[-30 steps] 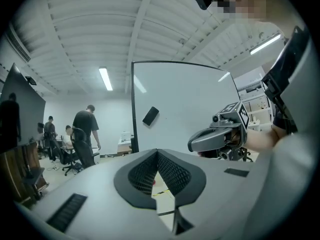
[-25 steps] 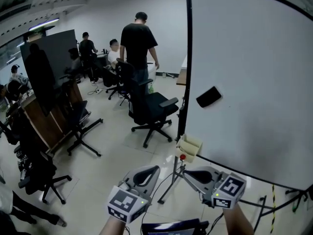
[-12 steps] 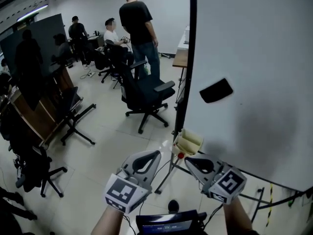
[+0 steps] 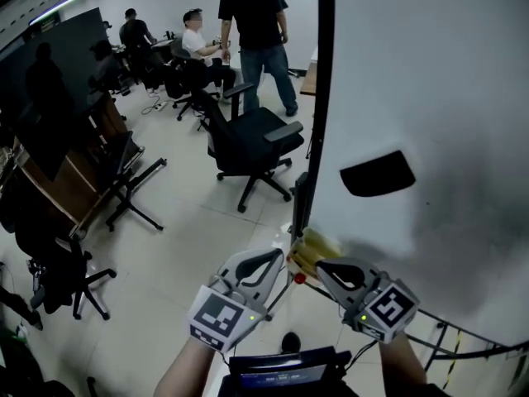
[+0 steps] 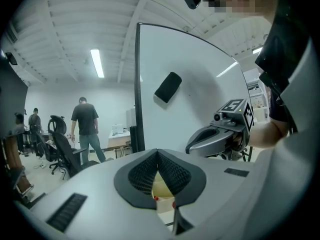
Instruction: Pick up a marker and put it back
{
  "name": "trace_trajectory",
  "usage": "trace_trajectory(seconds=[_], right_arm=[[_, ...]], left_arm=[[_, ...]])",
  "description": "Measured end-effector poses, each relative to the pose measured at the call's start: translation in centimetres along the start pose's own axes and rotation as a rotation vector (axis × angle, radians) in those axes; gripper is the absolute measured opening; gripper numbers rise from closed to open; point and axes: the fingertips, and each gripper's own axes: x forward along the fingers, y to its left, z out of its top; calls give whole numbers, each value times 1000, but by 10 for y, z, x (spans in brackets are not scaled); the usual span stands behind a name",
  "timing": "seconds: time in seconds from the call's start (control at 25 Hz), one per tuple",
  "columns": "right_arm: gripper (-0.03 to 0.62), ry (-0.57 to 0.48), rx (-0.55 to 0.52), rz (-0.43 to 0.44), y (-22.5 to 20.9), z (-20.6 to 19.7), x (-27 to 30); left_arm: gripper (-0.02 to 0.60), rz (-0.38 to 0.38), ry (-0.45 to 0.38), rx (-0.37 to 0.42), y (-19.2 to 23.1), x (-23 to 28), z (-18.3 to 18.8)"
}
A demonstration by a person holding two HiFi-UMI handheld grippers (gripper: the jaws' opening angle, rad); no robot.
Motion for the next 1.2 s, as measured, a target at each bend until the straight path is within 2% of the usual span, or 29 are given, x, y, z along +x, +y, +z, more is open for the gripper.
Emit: trace_trajectory(seconds=[0.36, 0.44, 0.56, 0.92, 1.2], right_arm=[[14, 43, 34, 33, -22, -24, 19], [14, 46, 38, 30, -25, -27, 22], [14, 67, 44, 21, -25, -31, 26], [14, 106, 75, -33, -33, -44, 29], [14, 135, 84, -67, -42, -50, 28]], left_arm=[[10, 11, 45, -14, 19, 34, -29], [122, -8, 59, -24, 20, 42, -41], [160, -61, 73, -27, 19, 53, -59], [160, -129, 97, -23, 25, 94, -92], [160, -167, 102, -54, 23, 115, -107]])
